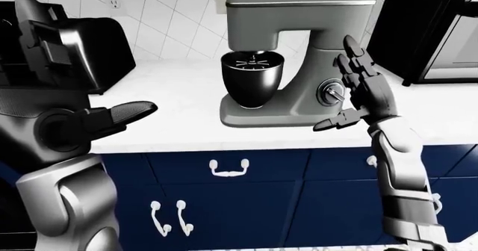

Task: Open the stand mixer head.

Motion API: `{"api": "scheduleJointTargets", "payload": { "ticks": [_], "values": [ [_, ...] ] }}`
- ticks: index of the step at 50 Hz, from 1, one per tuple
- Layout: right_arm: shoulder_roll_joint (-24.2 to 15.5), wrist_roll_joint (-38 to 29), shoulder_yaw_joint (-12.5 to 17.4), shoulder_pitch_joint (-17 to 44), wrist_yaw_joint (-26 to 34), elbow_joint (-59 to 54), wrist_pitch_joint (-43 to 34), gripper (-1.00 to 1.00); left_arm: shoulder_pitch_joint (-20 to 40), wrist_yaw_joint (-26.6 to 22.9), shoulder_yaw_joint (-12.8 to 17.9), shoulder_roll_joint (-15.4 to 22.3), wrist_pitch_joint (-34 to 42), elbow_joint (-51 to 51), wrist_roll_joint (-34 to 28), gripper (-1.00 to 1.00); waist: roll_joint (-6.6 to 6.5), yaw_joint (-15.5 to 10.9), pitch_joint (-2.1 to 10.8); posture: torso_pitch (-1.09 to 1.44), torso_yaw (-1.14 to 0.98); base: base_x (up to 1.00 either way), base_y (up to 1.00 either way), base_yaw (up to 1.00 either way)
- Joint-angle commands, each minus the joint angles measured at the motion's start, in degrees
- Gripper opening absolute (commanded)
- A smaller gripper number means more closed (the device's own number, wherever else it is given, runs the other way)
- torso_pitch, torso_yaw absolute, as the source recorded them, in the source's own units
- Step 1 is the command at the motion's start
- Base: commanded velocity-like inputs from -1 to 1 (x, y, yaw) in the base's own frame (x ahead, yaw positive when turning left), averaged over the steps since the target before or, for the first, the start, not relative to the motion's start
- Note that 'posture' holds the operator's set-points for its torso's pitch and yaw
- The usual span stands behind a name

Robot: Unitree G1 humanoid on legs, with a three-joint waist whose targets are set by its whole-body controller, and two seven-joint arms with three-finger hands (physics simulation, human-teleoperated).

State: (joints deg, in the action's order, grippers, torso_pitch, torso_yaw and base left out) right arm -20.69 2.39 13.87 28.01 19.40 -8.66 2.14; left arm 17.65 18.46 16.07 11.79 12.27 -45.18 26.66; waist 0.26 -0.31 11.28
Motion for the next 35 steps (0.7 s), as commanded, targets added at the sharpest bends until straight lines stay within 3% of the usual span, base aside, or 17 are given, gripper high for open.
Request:
{"api": "scheduleJointTargets", "payload": {
  "ticks": [1, 35],
  "values": [
    [-0.7, 0.4, 0.5, 1.9, -0.4, 1.7, 1.9, 1.00, 1.2, -0.3, 0.0, 0.4, -0.8, -0.9, -0.1, 0.97, 0.10, 0.0, 0.62, -0.24, 0.00, 0.00, 0.00, 0.00],
    [-1.7, -0.3, -0.1, 4.4, -0.6, -7.5, 7.4, 1.00, 2.0, 0.1, 0.5, 1.1, -0.3, -1.0, 0.4, 0.98, 0.01, 0.0, 0.57, -0.24, 0.00, 0.00, 0.00, 0.00]
  ]
}}
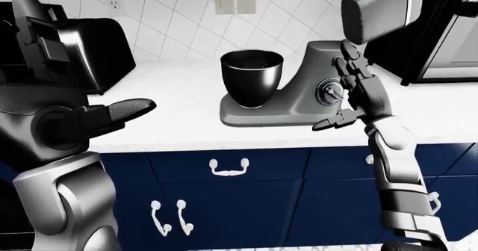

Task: Open the stand mixer head.

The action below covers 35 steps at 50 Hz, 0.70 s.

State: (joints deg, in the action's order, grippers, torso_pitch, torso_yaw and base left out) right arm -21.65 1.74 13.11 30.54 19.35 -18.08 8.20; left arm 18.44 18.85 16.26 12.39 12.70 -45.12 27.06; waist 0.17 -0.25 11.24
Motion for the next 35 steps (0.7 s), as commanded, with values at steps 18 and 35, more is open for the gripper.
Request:
{"api": "scheduleJointTargets", "payload": {
  "ticks": [18, 35],
  "values": [
    [-0.8, 1.8, 1.4, 1.3, -0.9, 9.8, -3.6, 1.00, 0.9, -0.6, 0.2, 0.4, -1.2, -0.7, -0.2, 0.97, 0.15, -0.2, 0.52, -0.24, 0.00, 0.00, 0.00, 0.00],
    [1.5, 5.2, 3.4, -5.6, -2.5, 30.8, -16.1, 1.00, 0.7, -0.6, -0.1, 0.1, -1.1, -1.0, -0.5, 0.98, 0.48, -0.4, 0.47, -0.24, 0.00, 0.00, 0.00, 0.00]
  ]
}}
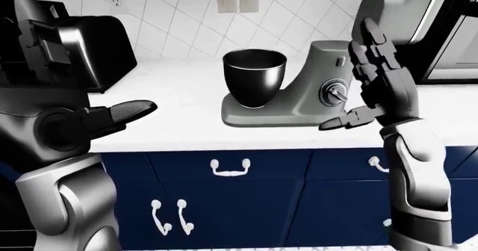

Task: Open the stand mixer head.

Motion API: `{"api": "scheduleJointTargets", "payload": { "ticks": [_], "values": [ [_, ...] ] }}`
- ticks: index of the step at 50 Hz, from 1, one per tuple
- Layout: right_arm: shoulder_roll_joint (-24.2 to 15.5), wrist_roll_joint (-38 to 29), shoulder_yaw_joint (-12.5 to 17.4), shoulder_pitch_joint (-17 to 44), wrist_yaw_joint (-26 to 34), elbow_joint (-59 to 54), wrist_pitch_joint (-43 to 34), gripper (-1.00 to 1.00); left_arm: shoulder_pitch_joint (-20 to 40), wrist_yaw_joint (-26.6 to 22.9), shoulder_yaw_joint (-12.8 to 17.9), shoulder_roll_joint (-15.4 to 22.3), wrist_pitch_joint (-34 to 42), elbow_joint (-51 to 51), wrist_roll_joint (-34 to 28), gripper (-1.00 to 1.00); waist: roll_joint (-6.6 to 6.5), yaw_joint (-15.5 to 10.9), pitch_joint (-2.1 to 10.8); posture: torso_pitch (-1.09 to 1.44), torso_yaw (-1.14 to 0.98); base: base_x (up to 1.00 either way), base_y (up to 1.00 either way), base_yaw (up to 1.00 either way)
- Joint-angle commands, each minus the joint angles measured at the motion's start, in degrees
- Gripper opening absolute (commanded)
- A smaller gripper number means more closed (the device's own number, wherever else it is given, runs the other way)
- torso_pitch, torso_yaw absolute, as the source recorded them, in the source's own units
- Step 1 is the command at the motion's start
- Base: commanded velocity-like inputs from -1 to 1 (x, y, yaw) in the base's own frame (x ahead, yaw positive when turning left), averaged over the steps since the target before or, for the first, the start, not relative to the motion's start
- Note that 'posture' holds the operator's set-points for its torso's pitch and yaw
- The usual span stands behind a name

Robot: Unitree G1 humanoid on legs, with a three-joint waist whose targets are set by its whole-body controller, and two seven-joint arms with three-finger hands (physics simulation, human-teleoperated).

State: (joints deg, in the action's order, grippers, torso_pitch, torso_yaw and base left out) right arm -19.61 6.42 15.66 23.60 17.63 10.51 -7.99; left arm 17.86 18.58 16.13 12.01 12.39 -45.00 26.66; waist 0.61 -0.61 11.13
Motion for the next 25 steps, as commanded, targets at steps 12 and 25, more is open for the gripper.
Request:
{"api": "scheduleJointTargets", "payload": {
  "ticks": [12, 25],
  "values": [
    [2.5, 4.3, 2.2, -4.9, -4.2, 12.3, -3.1, 1.00, 1.3, -0.3, 0.0, 0.4, -0.7, -1.2, 0.0, 0.97, 0.05, 0.0, 0.56, -0.24, 0.00, 0.00, 0.00, 0.00],
    [2.0, 4.8, 2.2, -3.8, -4.6, 12.2, -3.4, 1.00, 1.6, -0.1, 0.1, 0.6, -0.3, -1.4, 0.2, 0.98, -0.01, 0.2, 0.57, -0.24, 0.00, 0.00, 0.00, 0.00]
  ]
}}
